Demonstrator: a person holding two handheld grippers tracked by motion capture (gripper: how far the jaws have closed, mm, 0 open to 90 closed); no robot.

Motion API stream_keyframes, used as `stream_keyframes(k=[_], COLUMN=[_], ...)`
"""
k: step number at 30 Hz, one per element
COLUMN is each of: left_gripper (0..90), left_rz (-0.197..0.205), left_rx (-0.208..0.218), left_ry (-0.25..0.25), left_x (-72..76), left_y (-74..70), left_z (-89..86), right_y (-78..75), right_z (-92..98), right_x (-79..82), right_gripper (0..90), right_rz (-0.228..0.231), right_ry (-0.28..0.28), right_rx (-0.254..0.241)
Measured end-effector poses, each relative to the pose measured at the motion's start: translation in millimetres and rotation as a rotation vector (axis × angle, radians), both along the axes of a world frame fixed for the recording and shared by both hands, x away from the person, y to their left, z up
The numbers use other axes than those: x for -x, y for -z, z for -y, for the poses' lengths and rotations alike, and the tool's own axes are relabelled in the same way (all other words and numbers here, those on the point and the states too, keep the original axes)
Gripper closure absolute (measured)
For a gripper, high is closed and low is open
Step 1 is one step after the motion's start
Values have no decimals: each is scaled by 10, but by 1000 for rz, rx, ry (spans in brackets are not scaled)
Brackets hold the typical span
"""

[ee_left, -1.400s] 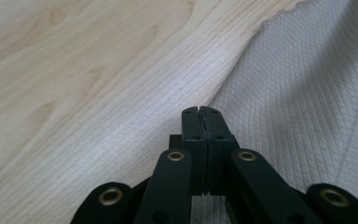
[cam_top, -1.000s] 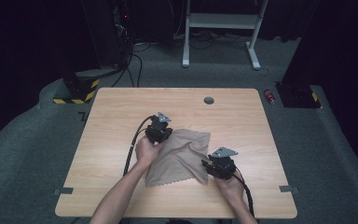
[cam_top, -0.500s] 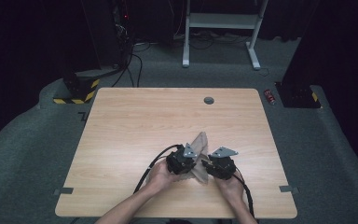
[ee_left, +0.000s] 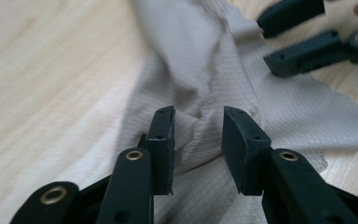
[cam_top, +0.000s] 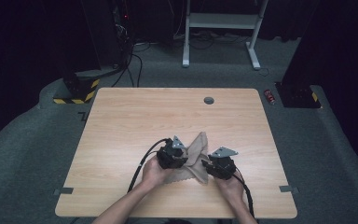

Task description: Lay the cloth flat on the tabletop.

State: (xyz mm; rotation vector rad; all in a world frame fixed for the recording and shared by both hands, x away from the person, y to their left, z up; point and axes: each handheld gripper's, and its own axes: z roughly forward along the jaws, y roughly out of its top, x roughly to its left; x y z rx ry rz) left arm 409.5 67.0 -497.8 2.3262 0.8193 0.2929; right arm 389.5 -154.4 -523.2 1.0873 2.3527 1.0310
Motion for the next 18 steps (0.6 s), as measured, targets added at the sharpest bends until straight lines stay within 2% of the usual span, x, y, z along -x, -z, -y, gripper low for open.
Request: stream_keyframes(k=[1,3,6,8,12,16,18], left_gripper=[650,711,835,876,888,889,889], left_rz=[5,13,24,35,49,76,100], left_rx=[-14,-25,-27,-18,-1,14,14], left_ry=[7,27,44,43,36,4,-31], left_x=[10,28,34,34,7,-76,-172], left_y=[22,42,-13,-73,-191,-300,-366], left_z=[27,59,49,26,-37,-112,-162], right_y=[0,0,0,0,0,0,0], right_z=[0,0,0,0,0,0,-2], right_x=[0,1,-1,0,0,0,2], right_gripper=[599,599,600,599,599,600,600], right_rz=[0,0,2,1,1,1,-1], right_ry=[0,1,-1,0,0,0,2], right_rx=[0,0,1,1,1,1,-1])
